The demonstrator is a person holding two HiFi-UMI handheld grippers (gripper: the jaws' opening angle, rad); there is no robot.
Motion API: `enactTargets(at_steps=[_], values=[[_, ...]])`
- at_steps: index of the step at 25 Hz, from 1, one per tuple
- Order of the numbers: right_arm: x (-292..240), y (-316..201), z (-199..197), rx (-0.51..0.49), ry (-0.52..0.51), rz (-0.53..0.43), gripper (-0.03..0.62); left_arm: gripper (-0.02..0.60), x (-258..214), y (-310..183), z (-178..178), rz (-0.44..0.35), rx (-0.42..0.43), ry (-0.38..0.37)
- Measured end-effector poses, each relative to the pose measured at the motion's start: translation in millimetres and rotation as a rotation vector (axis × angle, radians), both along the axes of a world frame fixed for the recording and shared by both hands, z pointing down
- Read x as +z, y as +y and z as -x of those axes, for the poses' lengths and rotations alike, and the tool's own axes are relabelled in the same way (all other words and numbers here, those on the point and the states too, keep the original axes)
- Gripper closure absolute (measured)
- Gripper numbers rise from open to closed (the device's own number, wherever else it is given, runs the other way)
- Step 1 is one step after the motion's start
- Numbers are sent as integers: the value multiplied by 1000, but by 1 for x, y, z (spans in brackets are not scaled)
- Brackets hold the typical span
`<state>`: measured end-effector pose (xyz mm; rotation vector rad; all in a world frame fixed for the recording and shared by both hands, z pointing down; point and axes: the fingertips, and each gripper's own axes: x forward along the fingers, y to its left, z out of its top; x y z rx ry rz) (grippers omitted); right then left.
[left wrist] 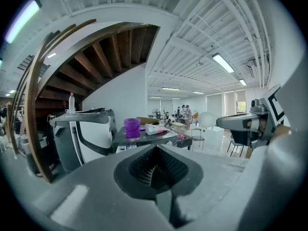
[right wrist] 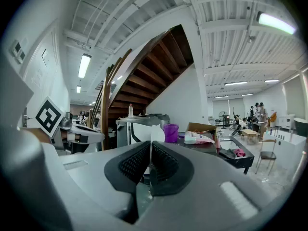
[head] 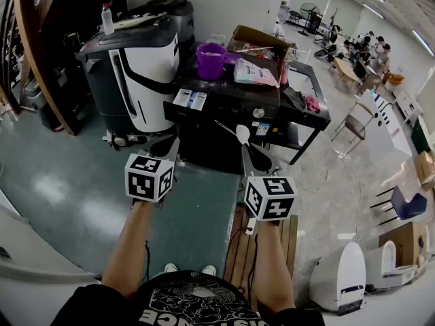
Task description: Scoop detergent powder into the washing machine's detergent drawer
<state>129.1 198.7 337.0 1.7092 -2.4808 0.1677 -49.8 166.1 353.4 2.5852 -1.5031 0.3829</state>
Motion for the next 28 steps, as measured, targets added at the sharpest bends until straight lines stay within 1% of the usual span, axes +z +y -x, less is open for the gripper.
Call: enactTargets(at_steps=[10, 13, 21, 28], values=[[3, 0, -29, -38, -30, 1, 559, 580, -2, 1, -35, -14, -12, -23], [6, 0, -32, -50, -32, 1, 559, 580, 0, 3, -40, -13, -16, -30], [8, -12, -34, -75, -52, -7, 560, 581, 4, -5, -41, -5, -32, -39], [18, -39, -27, -91, -20, 12, 559, 581, 15, -35, -36, 10, -39, -18]])
